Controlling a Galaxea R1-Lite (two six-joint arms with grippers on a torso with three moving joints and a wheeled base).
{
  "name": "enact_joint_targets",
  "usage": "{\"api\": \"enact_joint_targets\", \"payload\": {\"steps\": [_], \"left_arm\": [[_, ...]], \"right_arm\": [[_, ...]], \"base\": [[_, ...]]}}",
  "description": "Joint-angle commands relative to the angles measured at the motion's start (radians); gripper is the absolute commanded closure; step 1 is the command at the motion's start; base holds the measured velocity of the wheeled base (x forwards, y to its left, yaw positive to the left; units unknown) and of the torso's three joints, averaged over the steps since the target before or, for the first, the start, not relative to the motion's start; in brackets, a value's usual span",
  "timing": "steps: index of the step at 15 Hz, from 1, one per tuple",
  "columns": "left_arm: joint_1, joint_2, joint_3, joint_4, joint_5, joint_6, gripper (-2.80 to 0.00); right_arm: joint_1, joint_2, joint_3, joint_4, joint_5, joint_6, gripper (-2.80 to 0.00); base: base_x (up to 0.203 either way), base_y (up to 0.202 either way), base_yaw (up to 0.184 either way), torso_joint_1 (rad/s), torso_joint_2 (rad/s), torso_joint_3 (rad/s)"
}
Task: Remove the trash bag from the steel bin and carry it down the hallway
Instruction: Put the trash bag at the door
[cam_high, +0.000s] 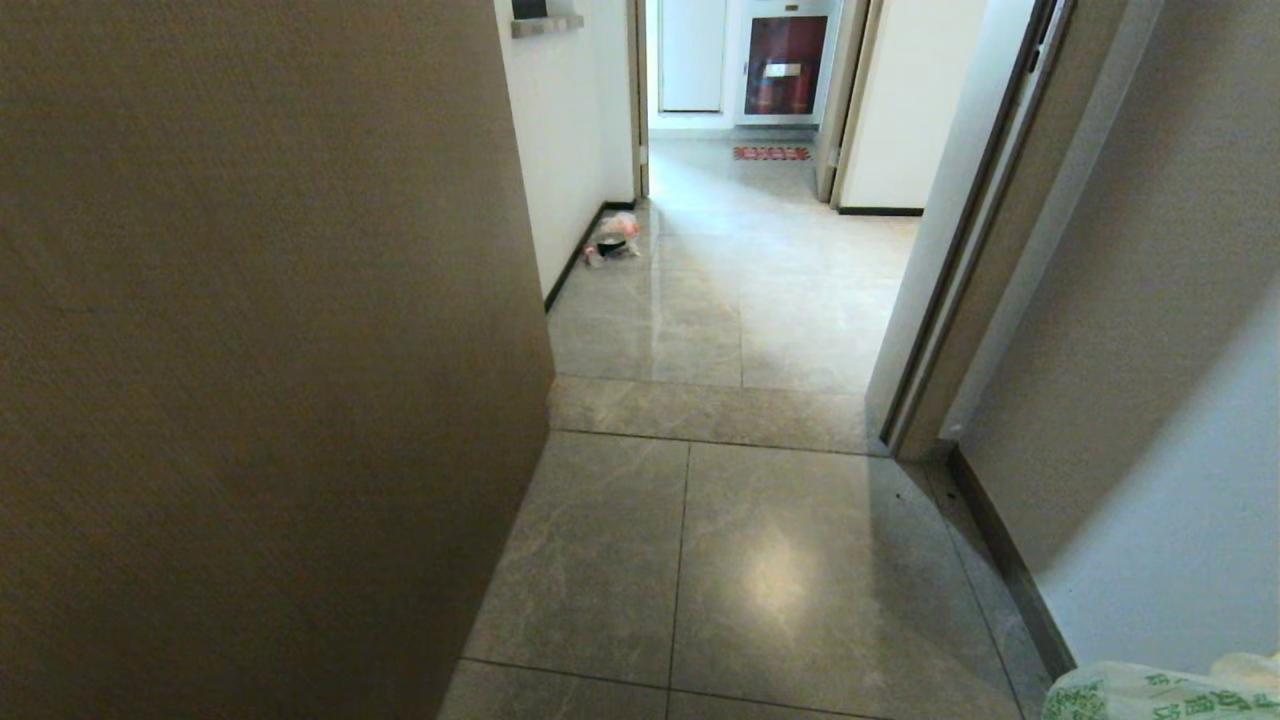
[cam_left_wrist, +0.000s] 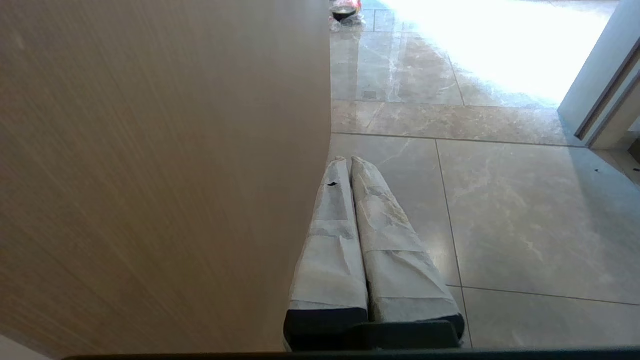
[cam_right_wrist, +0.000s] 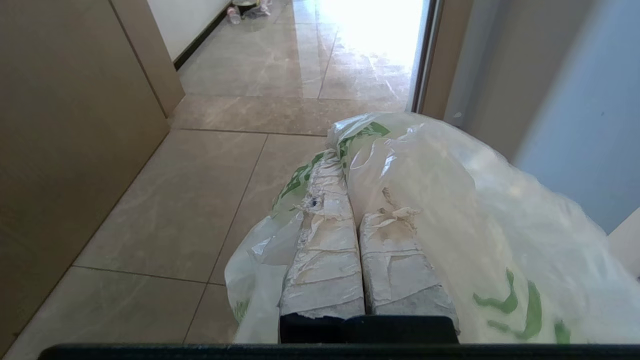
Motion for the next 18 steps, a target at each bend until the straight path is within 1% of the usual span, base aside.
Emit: {"api": "enact_joint_targets", "payload": {"steps": [1,8,13,18], "left_arm": [[0.0,0.0,0.0,0.0,0.0,-0.001,0.0],[0.0,0.0,0.0,0.0,0.0,-0.003,0.0],[0.0,0.0,0.0,0.0,0.0,-0.003,0.0],[0.0,0.0,0.0,0.0,0.0,-0.001,0.0]], "right_arm": [[0.0,0.002,0.009,-0.002,0.0,0.0,0.0],[0.0,0.0,0.009,-0.001,0.0,0.0,0.0],[0.0,0.002,0.009,-0.002,0.0,0.0,0.0],[0.0,0.002,0.009,-0.002,0.0,0.0,0.0]], "base": [[0.0,0.0,0.0,0.0,0.0,0.0],[0.0,0.0,0.0,0.0,0.0,0.0],[0.0,-0.146,0.001,0.002,0.01,0.001],[0.0,-0.011,0.0,0.0,0.0,0.001]]}}
